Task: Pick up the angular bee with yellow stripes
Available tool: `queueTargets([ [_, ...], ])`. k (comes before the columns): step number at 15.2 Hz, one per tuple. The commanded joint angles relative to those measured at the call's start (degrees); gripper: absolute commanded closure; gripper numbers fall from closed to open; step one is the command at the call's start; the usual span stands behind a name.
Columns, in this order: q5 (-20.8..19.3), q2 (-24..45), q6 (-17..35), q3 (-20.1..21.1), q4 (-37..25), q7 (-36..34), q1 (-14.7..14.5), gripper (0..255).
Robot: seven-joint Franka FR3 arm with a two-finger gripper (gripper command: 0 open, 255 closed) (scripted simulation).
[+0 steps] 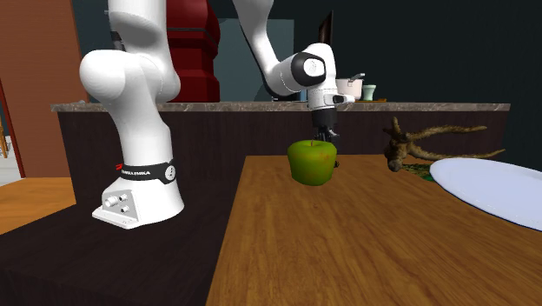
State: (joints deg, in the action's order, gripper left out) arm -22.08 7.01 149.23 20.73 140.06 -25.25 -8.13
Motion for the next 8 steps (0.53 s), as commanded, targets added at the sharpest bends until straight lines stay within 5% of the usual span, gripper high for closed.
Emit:
queueTargets([
  [1, 0.9, -0.8, -0.6, 0.2, 0.1, 0.7, 0.1, 255],
  [8, 6.5, -5.9, -5.4, 1.2, -0.5, 5.3, 0.4, 255],
])
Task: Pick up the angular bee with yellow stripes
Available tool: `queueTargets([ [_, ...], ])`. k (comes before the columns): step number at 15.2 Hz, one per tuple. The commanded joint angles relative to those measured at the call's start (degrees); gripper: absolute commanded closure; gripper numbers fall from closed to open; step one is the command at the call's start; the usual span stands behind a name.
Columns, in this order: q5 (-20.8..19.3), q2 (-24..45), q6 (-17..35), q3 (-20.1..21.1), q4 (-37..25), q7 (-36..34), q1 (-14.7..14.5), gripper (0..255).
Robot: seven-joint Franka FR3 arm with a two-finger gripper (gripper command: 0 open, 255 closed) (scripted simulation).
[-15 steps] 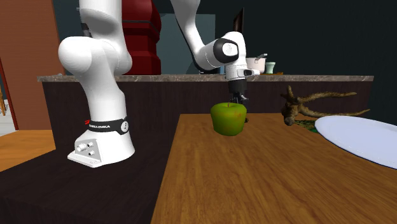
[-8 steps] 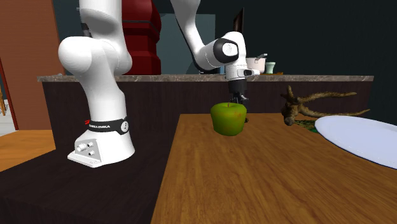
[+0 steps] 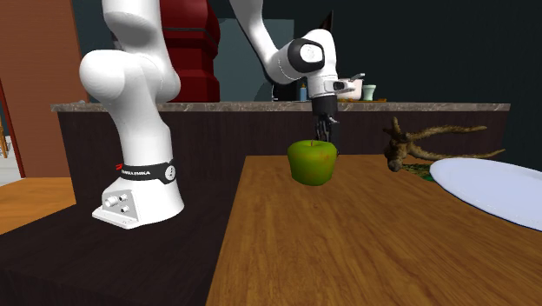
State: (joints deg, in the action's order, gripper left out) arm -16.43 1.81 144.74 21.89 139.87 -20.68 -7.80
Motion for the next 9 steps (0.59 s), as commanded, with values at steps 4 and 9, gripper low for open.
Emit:
queueTargets([
  [4, 3.4, -3.3, -3.7, 0.2, -1.0, 2.9, -0.1, 255],
  [9, 5.1, -5.2, -6.1, 0.2, -1.7, 4.4, -0.3, 255],
])
